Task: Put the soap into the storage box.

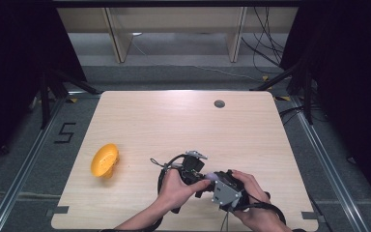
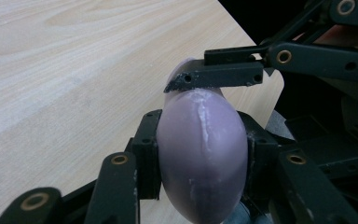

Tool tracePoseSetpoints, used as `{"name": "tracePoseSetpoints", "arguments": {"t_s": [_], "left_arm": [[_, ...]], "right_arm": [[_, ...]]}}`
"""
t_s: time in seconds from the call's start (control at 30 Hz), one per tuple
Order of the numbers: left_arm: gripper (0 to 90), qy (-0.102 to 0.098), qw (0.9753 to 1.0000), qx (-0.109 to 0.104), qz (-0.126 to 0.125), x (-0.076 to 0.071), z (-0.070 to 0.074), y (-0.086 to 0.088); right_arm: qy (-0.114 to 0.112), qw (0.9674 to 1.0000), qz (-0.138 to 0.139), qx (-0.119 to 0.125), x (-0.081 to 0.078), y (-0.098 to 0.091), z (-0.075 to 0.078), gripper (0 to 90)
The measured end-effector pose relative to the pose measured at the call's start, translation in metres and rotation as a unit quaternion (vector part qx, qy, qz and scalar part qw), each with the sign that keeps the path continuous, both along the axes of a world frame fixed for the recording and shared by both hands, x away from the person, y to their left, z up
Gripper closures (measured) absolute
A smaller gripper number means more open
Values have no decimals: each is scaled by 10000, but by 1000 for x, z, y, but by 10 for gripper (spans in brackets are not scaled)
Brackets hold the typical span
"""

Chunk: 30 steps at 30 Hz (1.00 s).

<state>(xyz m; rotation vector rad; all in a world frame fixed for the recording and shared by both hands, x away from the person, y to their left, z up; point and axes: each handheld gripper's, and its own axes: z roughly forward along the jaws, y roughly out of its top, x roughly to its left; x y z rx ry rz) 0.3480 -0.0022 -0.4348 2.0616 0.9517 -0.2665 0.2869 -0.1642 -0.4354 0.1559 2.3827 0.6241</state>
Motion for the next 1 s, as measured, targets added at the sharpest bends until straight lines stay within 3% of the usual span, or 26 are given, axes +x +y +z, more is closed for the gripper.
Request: {"name": "tracePoseSetpoints", "arguments": {"t_s": [0.03,0.1,0.2,0.23,0.27,0.33,0.4,0.43,0.53,0.67,0.77,0.87,1.0], "left_arm": [[576,-22,9999,-110,-74,1,-1,1],[579,-41,10000,-14,-55,0,0,0],[581,-137,9998,-153,-66,-1,0,1],[581,-177,9998,-27,-84,0,2,2],[581,-226,9997,-54,-69,0,3,3],[582,-219,9996,-164,-64,1,2,3],[582,-394,9990,-208,55,0,3,5],[582,-412,9991,-129,6,1,5,7],[582,-569,9983,-57,-59,1,7,12],[583,-657,9978,-56,-14,0,8,14],[583,-889,9960,-18,26,-2,12,19],[583,-960,9953,-40,73,-3,15,22],[583,-1069,9942,16,75,-3,17,27]], "right_arm": [[18,10000,-10,19,0,0,0,499],[71,10000,53,-34,1,1,1,492],[-47,9999,-71,-53,0,3,2,422],[-66,9999,-115,-58,0,2,2,399],[-69,9998,-169,-50,0,1,2,380],[-106,9998,-171,-13,1,0,3,347],[-211,9997,-84,-69,3,-3,5,326],[-85,9995,-292,77,0,-6,5,319],[50,9992,-372,134,-3,-9,5,308],[-63,9990,-400,172,-6,-14,4,306],[57,9991,-377,208,-7,-21,3,305],[118,9976,-574,369,-7,-26,4,307],[161,9970,-621,434,-5,-32,4,322]]}}
